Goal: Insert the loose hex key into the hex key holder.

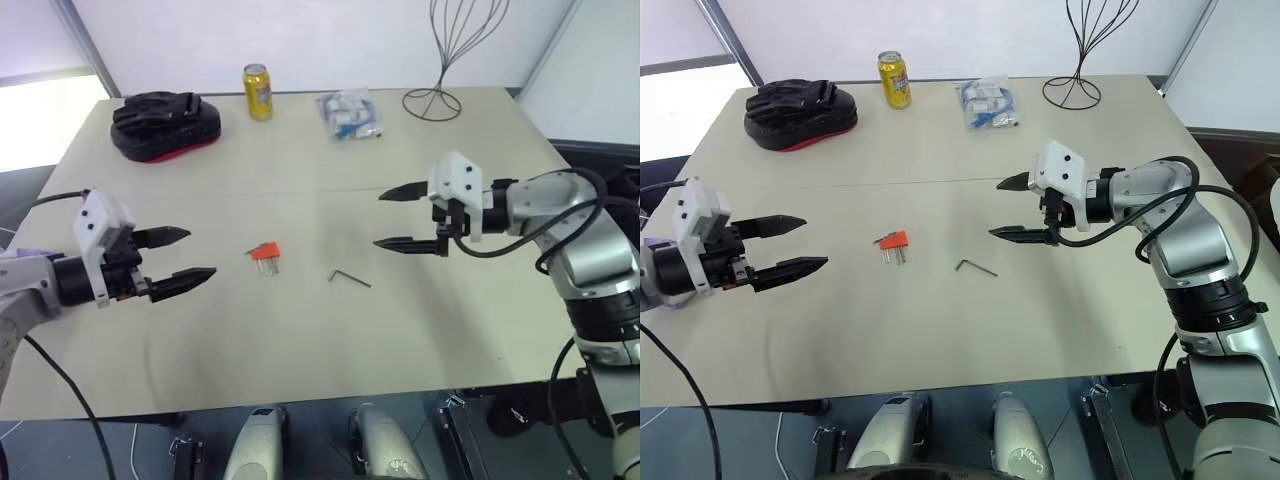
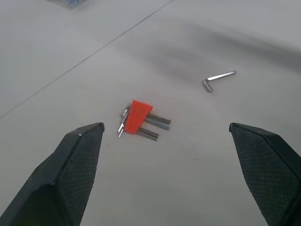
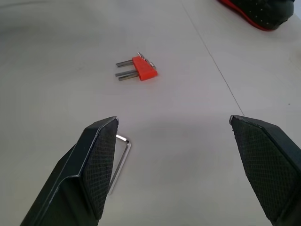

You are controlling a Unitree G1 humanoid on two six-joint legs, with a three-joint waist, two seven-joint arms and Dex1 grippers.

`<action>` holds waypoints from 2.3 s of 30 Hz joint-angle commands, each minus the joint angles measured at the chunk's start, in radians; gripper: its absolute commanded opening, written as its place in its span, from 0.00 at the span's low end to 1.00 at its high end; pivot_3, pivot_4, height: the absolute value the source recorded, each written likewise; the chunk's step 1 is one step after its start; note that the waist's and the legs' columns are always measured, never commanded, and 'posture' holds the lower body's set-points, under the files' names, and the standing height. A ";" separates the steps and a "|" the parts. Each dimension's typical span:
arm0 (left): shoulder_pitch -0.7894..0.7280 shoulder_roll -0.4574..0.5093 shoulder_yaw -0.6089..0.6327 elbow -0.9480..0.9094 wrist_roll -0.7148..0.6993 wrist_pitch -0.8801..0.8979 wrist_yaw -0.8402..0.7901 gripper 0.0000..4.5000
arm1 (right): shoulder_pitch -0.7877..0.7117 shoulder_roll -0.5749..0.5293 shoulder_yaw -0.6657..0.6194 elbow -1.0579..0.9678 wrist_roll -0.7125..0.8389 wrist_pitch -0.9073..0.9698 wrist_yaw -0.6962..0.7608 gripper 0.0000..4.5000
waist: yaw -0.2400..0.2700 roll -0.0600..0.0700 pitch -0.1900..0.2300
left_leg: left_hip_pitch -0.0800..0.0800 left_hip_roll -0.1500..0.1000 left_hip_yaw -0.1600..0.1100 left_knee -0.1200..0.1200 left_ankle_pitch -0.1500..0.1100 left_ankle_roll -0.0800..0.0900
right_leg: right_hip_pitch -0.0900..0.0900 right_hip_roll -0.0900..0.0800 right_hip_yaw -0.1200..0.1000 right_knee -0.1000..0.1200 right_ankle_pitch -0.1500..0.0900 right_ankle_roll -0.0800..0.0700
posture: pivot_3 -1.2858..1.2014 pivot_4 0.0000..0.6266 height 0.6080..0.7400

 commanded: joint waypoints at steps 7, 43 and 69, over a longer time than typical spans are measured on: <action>0.026 0.007 0.080 -0.033 -0.026 0.014 0.035 0.99 | -0.040 0.045 -0.002 -0.021 0.001 -0.016 -0.005 0.88 | -0.001 0.000 0.000 | 0.000 0.000 0.000 -0.001 0.000 0.000 | 0.000 0.000 0.000 0.000 0.000 0.000 | 0.52 0.24 1.00; 0.229 -0.124 0.124 -0.213 -0.068 0.049 0.230 0.99 | -0.215 0.692 0.166 1.003 -0.434 -0.767 -0.397 0.88 | -0.030 0.000 0.000 | -0.003 0.000 -0.001 -0.007 0.002 -0.004 | -0.008 0.001 0.000 0.003 0.003 0.002 | 0.52 0.24 1.00; 0.303 -0.134 0.205 -0.230 -0.062 0.040 0.235 0.99 | -0.225 0.822 0.184 1.079 -0.501 -0.775 -0.406 0.88 | -0.051 0.000 0.000 | -0.002 0.000 -0.002 -0.007 0.002 -0.005 | -0.008 0.001 -0.001 0.005 0.003 0.002 | 0.52 0.24 1.00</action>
